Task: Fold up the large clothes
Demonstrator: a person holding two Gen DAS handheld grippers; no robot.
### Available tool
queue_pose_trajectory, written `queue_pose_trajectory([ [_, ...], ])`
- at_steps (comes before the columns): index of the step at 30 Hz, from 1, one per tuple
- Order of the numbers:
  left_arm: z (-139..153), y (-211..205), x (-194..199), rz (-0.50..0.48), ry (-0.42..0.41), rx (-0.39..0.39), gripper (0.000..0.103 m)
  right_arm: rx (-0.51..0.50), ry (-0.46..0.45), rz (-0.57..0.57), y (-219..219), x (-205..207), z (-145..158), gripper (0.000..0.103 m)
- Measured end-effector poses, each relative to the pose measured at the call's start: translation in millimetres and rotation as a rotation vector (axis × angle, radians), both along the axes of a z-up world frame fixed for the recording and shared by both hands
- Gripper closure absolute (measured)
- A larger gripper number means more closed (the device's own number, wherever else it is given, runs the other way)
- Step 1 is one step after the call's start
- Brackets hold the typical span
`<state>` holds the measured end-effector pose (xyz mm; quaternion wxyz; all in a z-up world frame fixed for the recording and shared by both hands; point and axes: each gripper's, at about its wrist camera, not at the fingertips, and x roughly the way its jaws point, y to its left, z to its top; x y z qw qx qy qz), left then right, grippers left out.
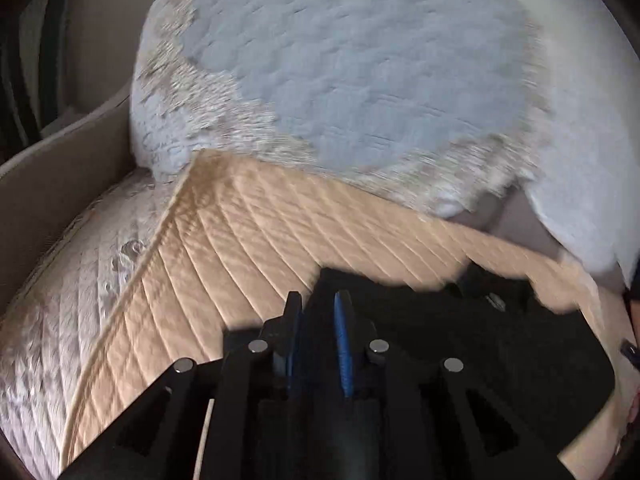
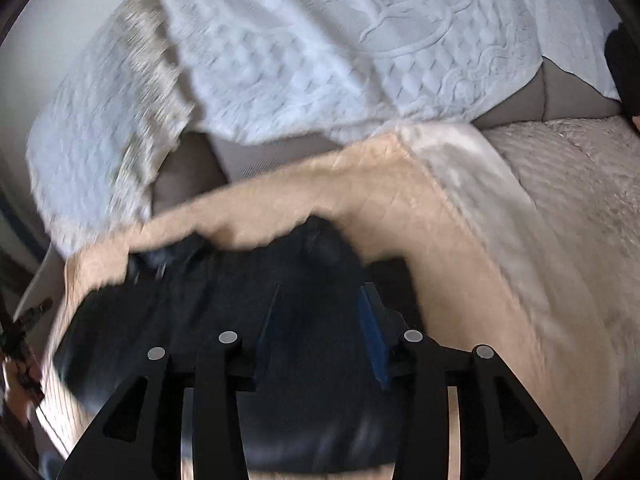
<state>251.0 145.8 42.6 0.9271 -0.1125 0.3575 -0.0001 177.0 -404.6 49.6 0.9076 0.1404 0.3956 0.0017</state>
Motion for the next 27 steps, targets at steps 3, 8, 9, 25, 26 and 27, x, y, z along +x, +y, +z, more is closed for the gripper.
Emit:
queue_pose_trajectory([
  [3, -4.5, -28.3, -47.0, -0.091, -0.041, 0.003, 0.071, -0.050, 0.045, 0.015, 8.3, -27.4, -23.4, 0.062],
  [8, -65.5, -32.7, -51.4, -0.067, 0.122, 0.044, 0.075, -0.001, 0.111, -0.063, -13.1, -43.1, -58.5, 0.080],
  [9, -66.9, -27.0, -52.4, -0.055, 0.122, 0.009, 0.076, -0.013, 0.115, -0.066, -10.9, -43.5, -53.8, 0.079],
  [25, -52.7, -126.6, -70.7, -0.213, 0.110, 0.079, 0.068, -0.037, 0.123, 0.139, 97.9, -32.7, -66.7, 0.078],
  [26, -46.6, -128.3, -73.7, -0.219, 0.101, 0.074, 0.068, -0.051, 0.114, 0.130, 99.7, -34.8, -59.7, 0.077],
  [27, -42.2, -129.4, -76.7, -0.228, 0.093, 0.055, 0.068, -0.063, 0.091, 0.132, 102.3, -37.8, -53.9, 0.077],
])
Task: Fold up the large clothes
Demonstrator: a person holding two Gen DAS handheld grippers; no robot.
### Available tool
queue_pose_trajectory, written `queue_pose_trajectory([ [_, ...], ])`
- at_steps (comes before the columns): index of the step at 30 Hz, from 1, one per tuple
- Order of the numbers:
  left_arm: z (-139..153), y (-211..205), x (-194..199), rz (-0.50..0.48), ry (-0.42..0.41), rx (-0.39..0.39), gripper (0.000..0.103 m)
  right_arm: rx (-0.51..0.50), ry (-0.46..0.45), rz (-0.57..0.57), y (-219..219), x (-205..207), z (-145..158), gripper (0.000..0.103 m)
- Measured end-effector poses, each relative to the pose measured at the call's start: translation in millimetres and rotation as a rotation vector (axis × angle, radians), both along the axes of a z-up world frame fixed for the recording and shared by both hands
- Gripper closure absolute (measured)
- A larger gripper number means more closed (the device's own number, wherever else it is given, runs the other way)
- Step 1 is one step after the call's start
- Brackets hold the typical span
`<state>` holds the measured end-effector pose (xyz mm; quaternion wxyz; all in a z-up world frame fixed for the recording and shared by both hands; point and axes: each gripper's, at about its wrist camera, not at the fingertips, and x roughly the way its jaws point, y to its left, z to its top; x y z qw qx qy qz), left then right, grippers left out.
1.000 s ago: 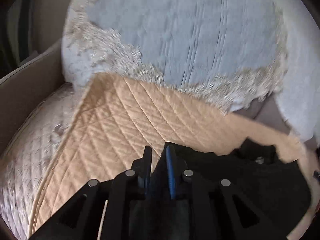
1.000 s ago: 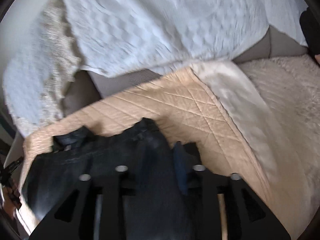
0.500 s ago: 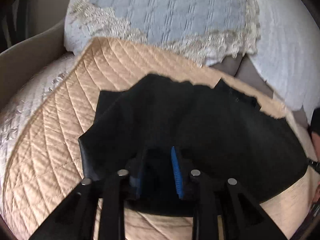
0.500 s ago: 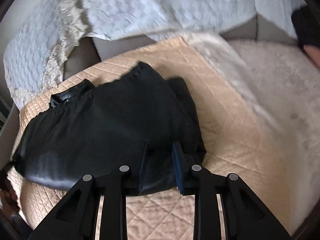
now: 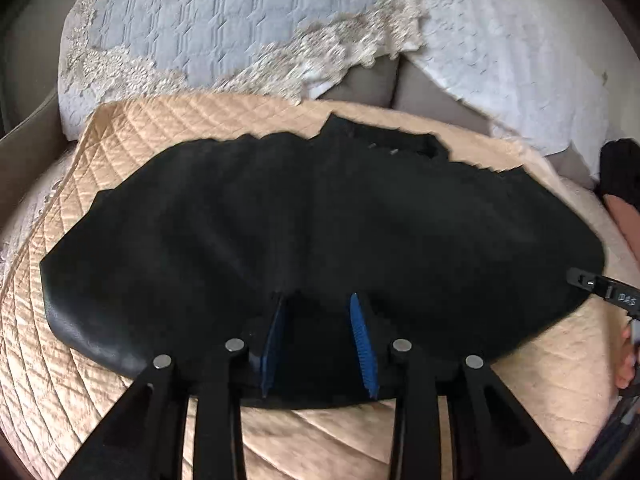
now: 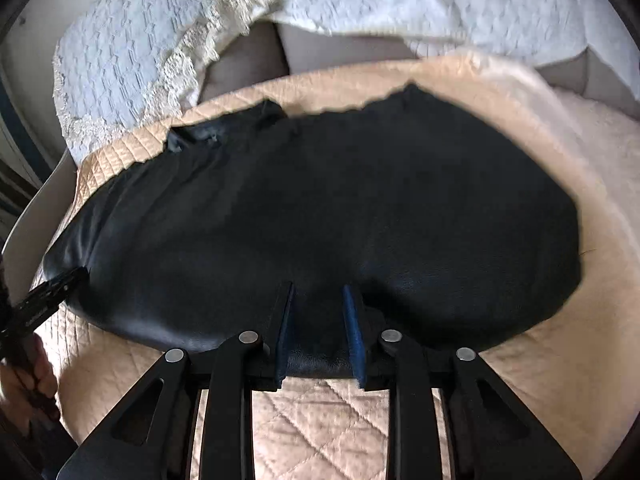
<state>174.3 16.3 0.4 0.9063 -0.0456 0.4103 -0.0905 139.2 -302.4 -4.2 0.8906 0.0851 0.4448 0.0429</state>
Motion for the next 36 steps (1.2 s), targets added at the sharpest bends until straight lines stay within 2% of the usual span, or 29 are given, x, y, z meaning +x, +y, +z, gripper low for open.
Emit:
queue_pose_trajectory([
  [1, 4.3, -1.4, -2.9, -0.007, -0.011, -0.015, 0.068, -0.004, -0.031, 0.012, 3.2, -4.6, 6.1, 0.077],
  [3, 9.5, -1.3, -5.1, -0.004, -0.049, 0.021, 0.068, -0.014, -0.077, 0.018, 4.5, -14.1, 13.9, 0.077],
  [5, 7.5, 11.8, -4.0, 0.045, -0.057, 0.047, 0.067, -0.046, -0.097, -0.039, -8.8, -17.2, 16.0, 0.077],
  [7, -3.3, 30.8, 0.3, 0.095, 0.001, 0.013, 0.066, -0.056, -0.076, -0.108, -29.5, -15.1, 9.3, 0.077],
  [9, -11.7, 43.8, 1.5, 0.093, 0.015, -0.016, 0.067, -0.046, -0.023, -0.179, -53.2, -11.3, -2.9, 0.077],
  [10, -10.8, 45.5, -0.1, 0.084, 0.011, -0.020, 0.067, -0.004, -0.004, -0.186, -61.2, -9.4, -6.7, 0.077],
  [12, -2.9, 43.9, -3.5, 0.099, 0.004, -0.001, 0.067, 0.061, -0.023, -0.201, -67.3, -12.7, -0.5, 0.076],
  [16, 11.8, 62.7, -23.7, 0.157, -0.027, -0.024, 0.064, 0.115, -0.085, -0.219, -69.2, -32.8, 19.7, 0.044],
  [18, 9.5, 85.4, -36.6, 0.215, -0.007, -0.064, 0.053, 0.159, -0.068, -0.247, -75.3, -45.9, 20.4, 0.039],
  [21, -4.3, 121.2, -52.7, 0.312, 0.052, -0.138, 0.043, 0.255, -0.016, -0.314, -91.9, -64.3, 8.7, 0.034],
  [23, -19.2, 139.3, -53.6, 0.368, 0.103, -0.191, 0.041, 0.329, 0.008, -0.350, -102.6, -69.3, -1.9, 0.032],
  [24, -26.1, 147.5, -51.5, 0.385, 0.119, -0.244, 0.041, 0.380, 0.022, -0.372, -109.6, -68.0, -9.4, 0.032],
  [26, -28.6, 157.9, -46.0, 0.423, 0.097, -0.328, 0.038, 0.458, 0.000, -0.400, -120.4, -62.1, -16.1, 0.032],
  [29, -29.3, 165.9, -29.8, 0.480, 0.076, -0.397, 0.034, 0.531, -0.051, -0.450, -132.6, -51.0, -16.7, 0.031],
  [33, -46.6, 170.8, -9.8, 0.521, 0.071, -0.379, 0.035, 0.552, -0.069, -0.499, -138.7, -36.8, -21.3, 0.031],
  [35, -49.3, 167.1, -5.2, 0.529, 0.062, -0.331, 0.042, 0.532, -0.061, -0.507, -135.9, -30.6, -21.5, 0.030],
  [36, -48.9, 165.5, -4.5, 0.534, 0.059, -0.302, 0.049, 0.523, -0.060, -0.506, -134.7, -27.2, -21.1, 0.030],
])
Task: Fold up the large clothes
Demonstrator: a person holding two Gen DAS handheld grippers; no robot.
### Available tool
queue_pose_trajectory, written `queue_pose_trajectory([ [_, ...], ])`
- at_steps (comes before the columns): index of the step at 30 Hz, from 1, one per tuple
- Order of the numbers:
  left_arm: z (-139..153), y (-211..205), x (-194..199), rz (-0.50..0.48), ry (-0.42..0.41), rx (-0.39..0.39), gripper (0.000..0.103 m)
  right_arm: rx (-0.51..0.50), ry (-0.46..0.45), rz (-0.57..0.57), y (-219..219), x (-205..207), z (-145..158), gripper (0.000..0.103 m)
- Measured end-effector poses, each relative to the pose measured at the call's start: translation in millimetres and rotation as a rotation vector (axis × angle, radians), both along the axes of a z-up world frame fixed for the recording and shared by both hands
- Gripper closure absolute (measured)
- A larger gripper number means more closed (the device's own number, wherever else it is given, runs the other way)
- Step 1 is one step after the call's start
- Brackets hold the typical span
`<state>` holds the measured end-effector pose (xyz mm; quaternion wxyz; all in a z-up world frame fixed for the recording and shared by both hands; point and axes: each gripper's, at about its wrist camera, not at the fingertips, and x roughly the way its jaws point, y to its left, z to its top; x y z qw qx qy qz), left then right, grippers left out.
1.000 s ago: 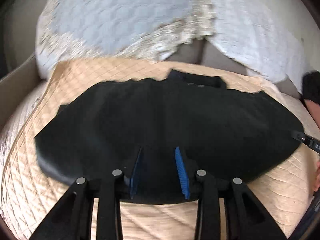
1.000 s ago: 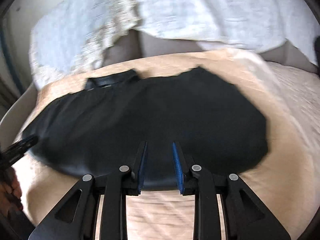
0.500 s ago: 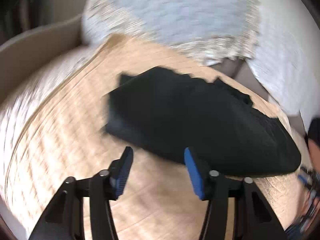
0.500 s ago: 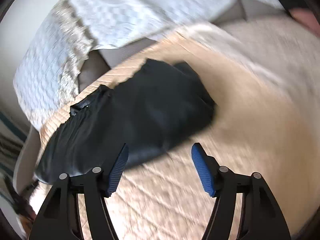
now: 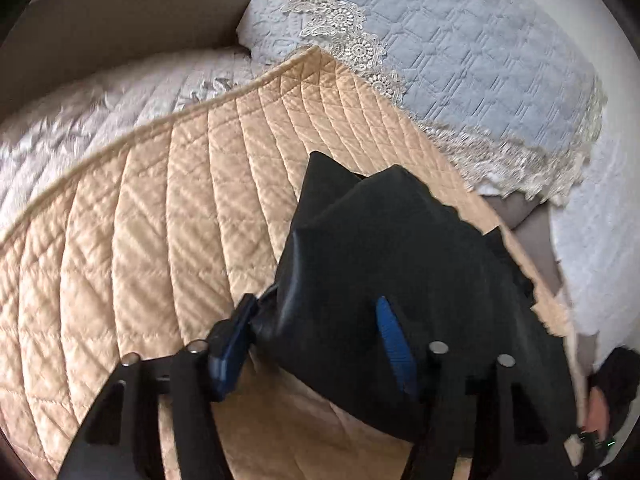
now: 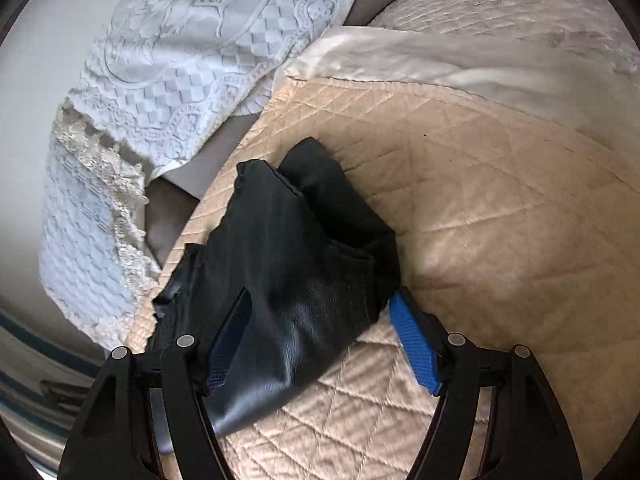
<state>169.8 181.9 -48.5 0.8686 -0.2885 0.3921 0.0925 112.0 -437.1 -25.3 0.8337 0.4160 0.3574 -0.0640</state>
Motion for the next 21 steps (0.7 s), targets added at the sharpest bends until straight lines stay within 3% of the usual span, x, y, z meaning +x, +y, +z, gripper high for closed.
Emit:
queue_pose_trajectory([
  [2, 0.5, 1.9, 1.5, 0.004, 0.006, 0.032, 0.057, -0.017, 0.013, 0.006, 0.5, 5.1, 0.8, 0.045],
  [3, 1.2, 2.4, 2.2, -0.001, 0.014, 0.041, 0.063, -0.037, 0.034, 0.004, 0.6, 7.8, 1.1, 0.070],
  [6, 12.1, 5.4, 1.9, -0.028, 0.025, 0.056, 0.082, 0.008, 0.048, 0.016, -5.1, 5.9, 3.4, 0.083],
  [13, 59.6, 10.1, -43.7, -0.088, -0.047, 0.099, 0.087, -0.040, 0.019, 0.093, 9.9, -42.6, 45.7, 0.085],
  [21, 48.9, 7.2, -134.8, -0.114, 0.011, 0.064, 0.087, 0.009, 0.138, 0.047, -3.3, -137.5, 23.8, 0.084],
])
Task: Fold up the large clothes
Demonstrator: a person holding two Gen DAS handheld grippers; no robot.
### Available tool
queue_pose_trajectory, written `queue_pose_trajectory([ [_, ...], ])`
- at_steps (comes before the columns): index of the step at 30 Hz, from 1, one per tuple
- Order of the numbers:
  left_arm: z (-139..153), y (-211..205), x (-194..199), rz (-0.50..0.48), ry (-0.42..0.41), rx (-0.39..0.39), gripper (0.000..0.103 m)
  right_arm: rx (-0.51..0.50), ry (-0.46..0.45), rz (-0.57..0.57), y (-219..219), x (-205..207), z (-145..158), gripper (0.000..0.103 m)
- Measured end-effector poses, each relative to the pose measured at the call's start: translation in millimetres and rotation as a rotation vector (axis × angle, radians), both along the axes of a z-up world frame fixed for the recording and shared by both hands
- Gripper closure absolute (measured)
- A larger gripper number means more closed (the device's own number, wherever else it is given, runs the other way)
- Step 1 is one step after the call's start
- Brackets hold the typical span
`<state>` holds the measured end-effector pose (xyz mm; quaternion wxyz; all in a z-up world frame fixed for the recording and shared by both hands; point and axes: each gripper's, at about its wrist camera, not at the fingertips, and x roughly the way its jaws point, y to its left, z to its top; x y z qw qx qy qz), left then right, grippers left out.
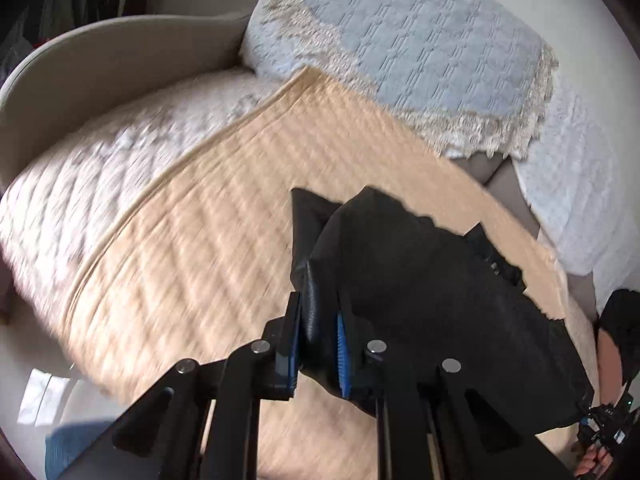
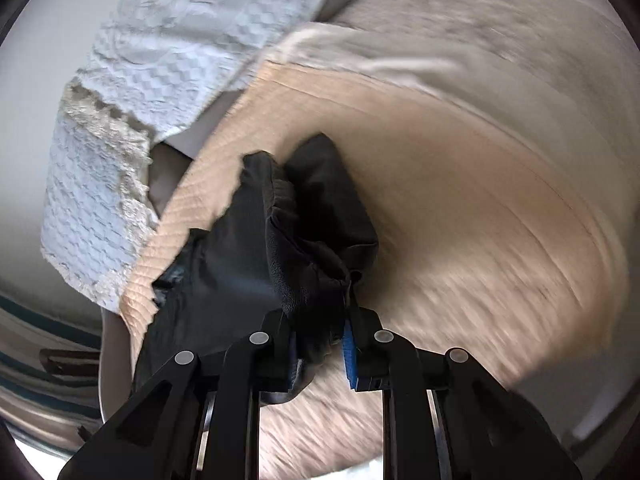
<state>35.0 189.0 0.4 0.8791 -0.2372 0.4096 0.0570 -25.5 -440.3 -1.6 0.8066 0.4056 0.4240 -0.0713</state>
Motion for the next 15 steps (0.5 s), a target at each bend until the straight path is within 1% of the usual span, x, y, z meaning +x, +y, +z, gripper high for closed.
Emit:
queue_pose_trajectory([
  [2, -11.4, -5.0, -2.0, -0.020, 0.038, 0.049, 0.085, -0.028, 0.027, 0.021, -0.5, -1.7, -5.9, 0.081],
  [3, -14.6, -8.6, -0.6, -0.029, 0.058, 0.084, 0.084, -0.026, 0.042, 0.027, -1.3, 0.6, -8.4, 0.077],
  [4, -14.2, -12.5, 0.8, -0.038, 0.062, 0.120, 0.083, -0.033, 0.050, 0.029, -1.2, 3.4, -6.8, 0.072],
  [5, -10.6, -15.2, 1.1, -0.038, 0.058, 0.144, 0.081, -0.064, 0.054, 0.037, 0.7, 5.7, -2.1, 0.070],
  [8, 5.8, -14.5, -6.9, -0.022, 0.038, 0.201, 0.080, -0.245, 0.040, 0.042, 11.8, -0.1, 26.4, 0.066],
  [9, 13.3, -12.1, -11.9, -0.003, 0.022, 0.222, 0.080, -0.318, 0.012, 0.029, 16.3, -7.4, 40.3, 0.062],
  [10, 19.4, -9.0, -17.2, 0.014, 0.009, 0.239, 0.080, -0.366, -0.020, 0.017, 20.2, -13.7, 51.9, 0.057],
  [11, 25.5, -6.8, -22.5, 0.034, 0.000, 0.254, 0.080, -0.392, -0.050, 0.014, 23.2, -18.6, 59.9, 0.055],
  [12, 30.1, -6.7, -25.8, 0.046, -0.010, 0.259, 0.080, -0.406, -0.087, 0.020, 28.2, -22.2, 67.5, 0.052],
  [13, 33.7, -8.2, -28.0, 0.043, -0.026, 0.249, 0.080, -0.406, -0.109, 0.039, 34.3, -20.2, 70.6, 0.052],
  [14, 35.3, -10.7, -26.1, 0.024, -0.041, 0.226, 0.080, -0.399, -0.119, 0.070, 41.3, -14.7, 70.9, 0.052],
  [15, 36.4, -18.4, -23.9, -0.017, -0.058, 0.195, 0.080, -0.390, -0.124, 0.120, 49.4, -5.3, 66.6, 0.052],
])
